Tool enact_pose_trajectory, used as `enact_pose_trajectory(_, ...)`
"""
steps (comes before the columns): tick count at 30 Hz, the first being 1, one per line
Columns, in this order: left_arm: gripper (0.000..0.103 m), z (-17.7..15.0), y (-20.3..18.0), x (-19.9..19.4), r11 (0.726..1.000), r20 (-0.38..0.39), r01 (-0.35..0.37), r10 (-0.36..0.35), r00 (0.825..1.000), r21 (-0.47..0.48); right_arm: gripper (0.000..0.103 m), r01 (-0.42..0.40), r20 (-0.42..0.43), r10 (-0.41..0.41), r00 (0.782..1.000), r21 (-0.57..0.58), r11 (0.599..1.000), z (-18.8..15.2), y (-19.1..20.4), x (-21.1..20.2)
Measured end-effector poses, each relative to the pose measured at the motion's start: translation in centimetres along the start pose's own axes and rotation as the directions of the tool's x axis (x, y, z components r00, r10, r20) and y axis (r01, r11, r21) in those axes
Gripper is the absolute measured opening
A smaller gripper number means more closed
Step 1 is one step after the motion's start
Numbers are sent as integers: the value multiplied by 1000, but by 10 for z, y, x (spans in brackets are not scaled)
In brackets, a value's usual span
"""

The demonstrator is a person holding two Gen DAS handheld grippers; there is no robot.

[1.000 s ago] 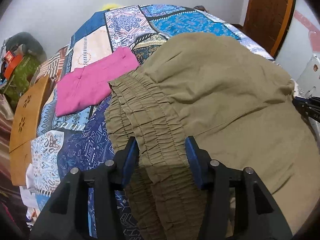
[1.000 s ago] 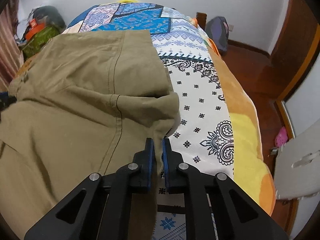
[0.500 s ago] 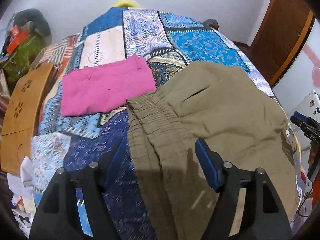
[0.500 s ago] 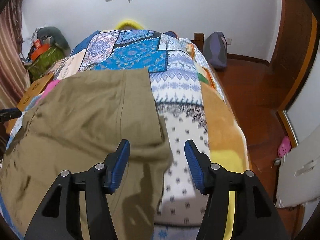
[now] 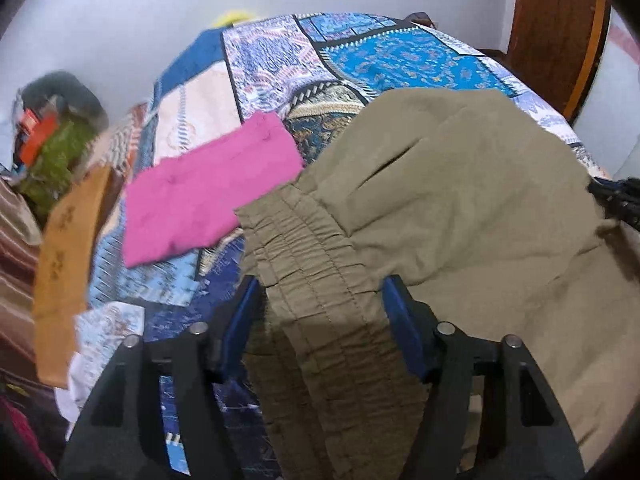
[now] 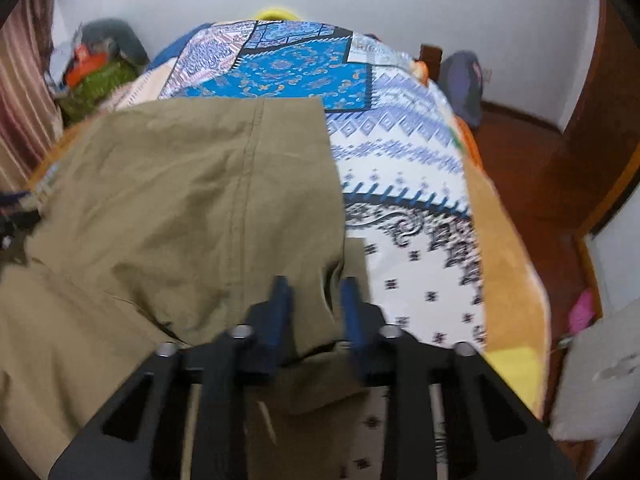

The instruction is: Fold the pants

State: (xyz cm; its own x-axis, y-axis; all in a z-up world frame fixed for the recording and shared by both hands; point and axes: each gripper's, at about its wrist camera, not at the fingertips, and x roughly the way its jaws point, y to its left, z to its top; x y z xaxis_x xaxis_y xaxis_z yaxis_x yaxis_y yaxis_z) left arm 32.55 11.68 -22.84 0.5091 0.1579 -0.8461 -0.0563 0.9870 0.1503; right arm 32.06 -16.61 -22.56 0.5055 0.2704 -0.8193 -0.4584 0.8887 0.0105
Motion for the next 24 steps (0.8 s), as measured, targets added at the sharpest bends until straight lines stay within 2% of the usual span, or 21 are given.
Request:
enact_pose_trajectory(3,63,-2,5,3,1000,-11,-7,7,1000,-18,8,23,1,-23,1000,-15,1000,-4,-4,0)
enact_pose_trajectory(5,63,-5,12,2,999,-12,14,-15,1000,-44,8,30,-7,-30,1000,-14,999,-6,-8,3)
enact_pose_trajectory(7,69,-7,16,2,998,-19,22,-24,1000,-56,8,36,-23,-36,999,1,999,-5,-10,8)
enact_pose_trajectory(10,69,-7,21,-5,996,-30,59,-61,998,-68,9,26,-64,-26,998,-5,1000,1,-7,7)
enact_pose_trajectory(12,70,-7,26,-19,993,-6,83,-84,996,-81,12,10,-90,-11,996,-6,1000,4,-5,0)
enact_pose_trajectory(14,75,-5,33,-33,991,34,94,-91,995,-99,23,5,-91,-6,996,-13,1000,9,-4,-11)
enact_pose_trajectory(16,80,0,44,-43,987,70,101,-92,993,-124,50,0,-43,0,999,-11,1000,14,-3,-24)
enact_pose_trajectory(17,82,5,51,-46,985,86,96,-84,993,-141,59,-4,-4,4,1000,-9,1000,18,-3,-33)
enact_pose_trajectory(19,82,13,61,-45,984,93,79,-65,994,-160,68,-20,45,20,999,5,1000,31,-3,-42)
enact_pose_trajectory(22,82,25,74,-34,985,79,33,-20,997,-169,87,-31,70,29,997,23,999,49,0,-42)
enact_pose_trajectory(24,82,32,82,-20,983,53,31,-22,998,-182,87,-37,88,36,995,11,999,64,3,-36)
